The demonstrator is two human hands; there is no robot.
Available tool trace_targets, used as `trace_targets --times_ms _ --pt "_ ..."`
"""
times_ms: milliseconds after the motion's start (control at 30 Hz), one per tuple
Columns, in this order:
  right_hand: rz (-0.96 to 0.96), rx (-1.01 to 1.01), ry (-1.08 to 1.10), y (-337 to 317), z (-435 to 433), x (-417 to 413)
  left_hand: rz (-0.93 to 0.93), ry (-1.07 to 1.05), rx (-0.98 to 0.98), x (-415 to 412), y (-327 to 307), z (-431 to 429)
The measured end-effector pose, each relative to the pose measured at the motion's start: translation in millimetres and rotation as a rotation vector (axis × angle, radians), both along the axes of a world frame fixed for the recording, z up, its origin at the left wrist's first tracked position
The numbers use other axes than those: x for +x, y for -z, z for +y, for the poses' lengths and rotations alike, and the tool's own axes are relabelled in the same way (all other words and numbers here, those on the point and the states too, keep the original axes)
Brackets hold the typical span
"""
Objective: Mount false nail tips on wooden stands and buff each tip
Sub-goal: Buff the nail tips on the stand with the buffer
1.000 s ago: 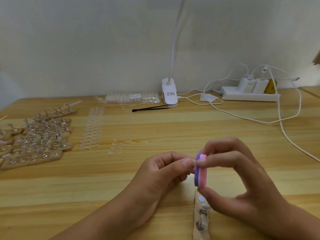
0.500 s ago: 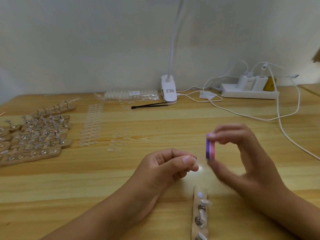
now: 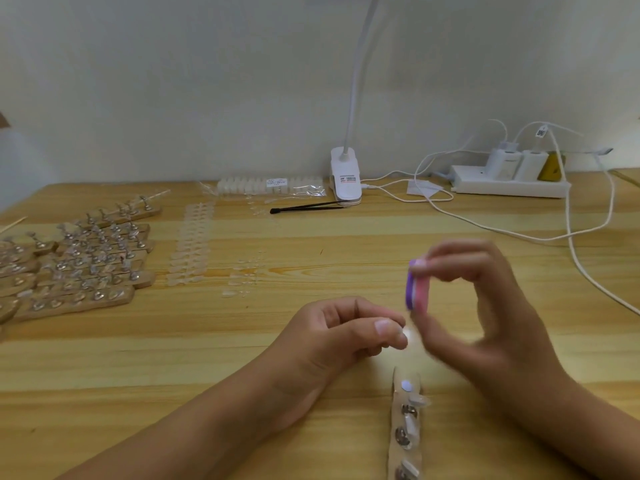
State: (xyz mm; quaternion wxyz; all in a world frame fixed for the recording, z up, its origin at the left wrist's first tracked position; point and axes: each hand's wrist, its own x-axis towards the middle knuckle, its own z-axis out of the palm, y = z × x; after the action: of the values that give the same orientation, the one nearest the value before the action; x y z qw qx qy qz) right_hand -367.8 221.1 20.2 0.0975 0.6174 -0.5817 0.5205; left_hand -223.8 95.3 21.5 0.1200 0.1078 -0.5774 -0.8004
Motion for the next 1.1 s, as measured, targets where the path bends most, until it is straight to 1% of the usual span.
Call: trace_targets --times_ms 33,67,167,200,300,333,367,467,500,600,633,700,767,867,900,1000,1033,1067,1100 --pt "-0.055 0.007 0.020 -1.6 0.3 -3.4 -0.005 -0.001 -0.010 -0.1 0.2 -0.3" --pt "-0.053 0.009 0.009 -2.7 2.3 -3.6 -0.006 -0.003 -0.006 -0.6 0.4 -0.3" --pt "0.113 -0.001 -0.100 3.0 6.8 8.9 0.000 0.011 0.015 -1.3 0.5 -0.7" --pt "0.120 0.002 -0.099 2.9 4.8 9.7 -0.003 0.018 0.007 -1.3 0.2 -0.5" --pt "-0.065 0.010 0.008 0.9 -0.6 -0.6 -0.016 0.022 -0.019 -0.9 1.0 -0.9" --pt "-0.095 0.013 0.010 -0.7 0.7 -2.7 -0.018 0.018 -0.016 -0.8 1.4 -0.6" --pt "-0.069 0.005 -0.021 -1.0 3.4 -1.3 -0.017 0.011 -0.002 -1.0 1.7 -0.8" --pt "0.090 -0.001 -0.118 5.0 5.9 8.4 -0.014 0.023 0.005 -1.0 1.8 -1.0" --pt "0.080 0.009 -0.093 4.6 2.8 6.7 -0.014 0.025 0.002 -1.1 1.2 -1.0" --pt "-0.092 0.010 0.009 2.8 -0.8 -3.1 -0.023 0.004 -0.003 -1.5 1.4 -1.3" --pt "-0.083 0.002 -0.007 2.0 1.5 -2.1 -0.023 0.000 0.004 -1.9 1.7 -1.3" --pt "0.035 -0.011 -0.086 5.5 6.6 6.9 -0.014 0.005 0.018 -2.1 1.9 -1.4" --pt "0.100 -0.002 -0.088 4.5 4.9 10.6 -0.007 0.014 0.012 -2.4 0.9 -0.8" --pt "-0.022 -0.003 0.007 0.8 1.4 2.8 -0.022 -0.002 0.003 -2.7 1.0 -1.3" --pt "-0.009 -0.005 0.001 -0.6 2.9 1.8 -0.024 -0.002 0.006 -2.6 1.3 -1.6" --pt "0.160 -0.013 -0.064 4.2 6.6 11.4 -0.017 0.013 0.012 -2.2 1.9 -1.9" --pt "0.153 -0.009 -0.062 4.0 3.6 11.3 -0.014 0.016 0.014 -2.3 1.5 -1.4" --pt "0.097 -0.011 -0.031 3.7 0.2 8.8 -0.016 0.014 0.016 -2.3 0.9 -1.2" --pt "-0.002 -0.017 -0.001 3.7 -2.4 5.4 -0.021 0.009 0.014 -2.4 0.7 -1.5"
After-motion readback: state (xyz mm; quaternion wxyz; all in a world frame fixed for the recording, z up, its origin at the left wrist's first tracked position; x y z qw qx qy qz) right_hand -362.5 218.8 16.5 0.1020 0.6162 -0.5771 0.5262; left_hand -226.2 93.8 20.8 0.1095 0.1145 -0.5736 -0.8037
